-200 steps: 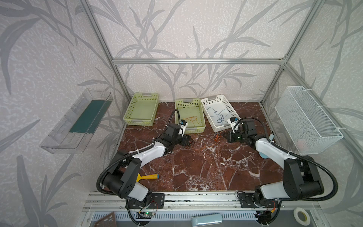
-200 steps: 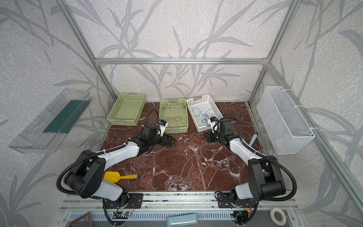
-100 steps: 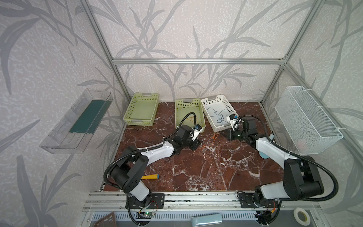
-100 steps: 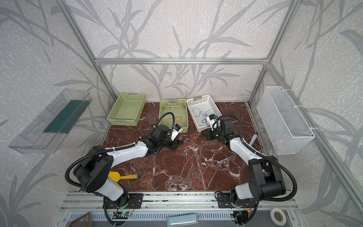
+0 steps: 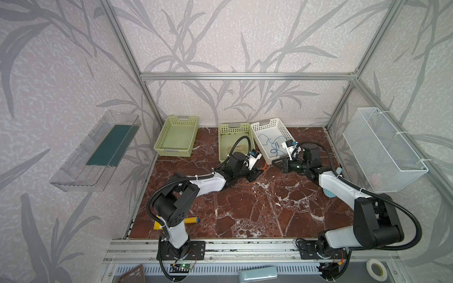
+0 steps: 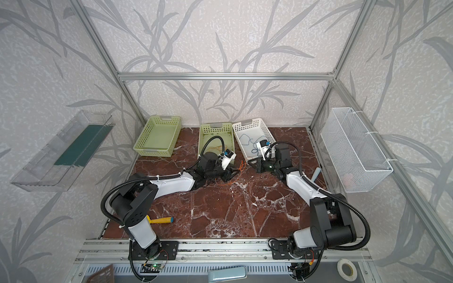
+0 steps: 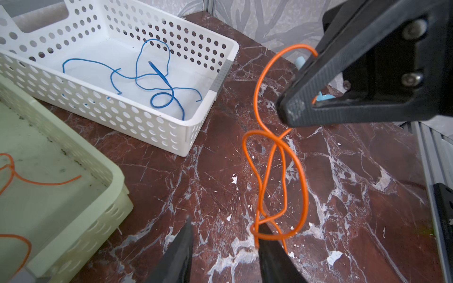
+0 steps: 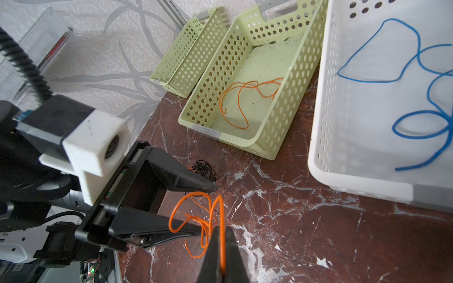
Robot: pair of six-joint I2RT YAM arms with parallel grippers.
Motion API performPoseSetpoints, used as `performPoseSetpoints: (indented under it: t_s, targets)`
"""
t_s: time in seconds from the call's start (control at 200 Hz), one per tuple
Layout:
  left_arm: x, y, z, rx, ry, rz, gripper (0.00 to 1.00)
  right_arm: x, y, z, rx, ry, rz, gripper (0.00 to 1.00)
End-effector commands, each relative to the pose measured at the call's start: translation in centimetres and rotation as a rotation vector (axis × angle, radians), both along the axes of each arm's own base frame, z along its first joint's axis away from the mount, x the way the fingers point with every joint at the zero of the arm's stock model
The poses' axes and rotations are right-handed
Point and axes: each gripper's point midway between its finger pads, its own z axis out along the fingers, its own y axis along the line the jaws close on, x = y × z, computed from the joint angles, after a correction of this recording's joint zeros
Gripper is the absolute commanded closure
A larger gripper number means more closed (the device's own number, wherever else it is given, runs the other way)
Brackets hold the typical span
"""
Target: Untangle the cables
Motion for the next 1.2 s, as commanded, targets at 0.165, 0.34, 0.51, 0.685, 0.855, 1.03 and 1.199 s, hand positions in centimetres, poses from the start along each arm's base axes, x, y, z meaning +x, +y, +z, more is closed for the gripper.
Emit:
performPoseSetpoints:
  t_s: [0.165,0.34,0.51,0.685,0.855,1.03,1.199]
  targets:
    - [0.4,-1.5,2.9,-0.084,-0.036,-0.03,0.78,0.0,0.6,0.1,0.01,-0.004,0.018,1.0]
    - [-0.3,-1.6,3.3,-0.099,-0.034,-0.062,0.93,0.1,0.3,-0.1,-0.006,-0.001,-0.003,1.0]
    - [-1.1,-1.1,4.2,-0.113,-0.046,-0.07,1.0,0.1,-0.1,-1.2,-0.041,0.026,-0.019,1.0]
    - [-1.0,-1.2,4.7,-0.135,-0.052,-0.066,0.92,-0.1,0.4,-1.2,-0.007,0.029,0.003,1.0]
    - [-0.6,-2.1,4.9,-0.205,-0.025,-0.074,0.74,0.0,0.7,-1.0,0.013,0.028,0.002,1.0]
    - [-0.2,-2.6,4.9,-0.248,-0.012,-0.069,0.7,-0.5,1.7,-1.1,0.031,0.031,0.036,1.0]
    - [0.4,-2.8,5.3,-0.271,-0.017,-0.052,0.65,-0.9,2.6,-2.0,0.034,0.06,0.069,0.98]
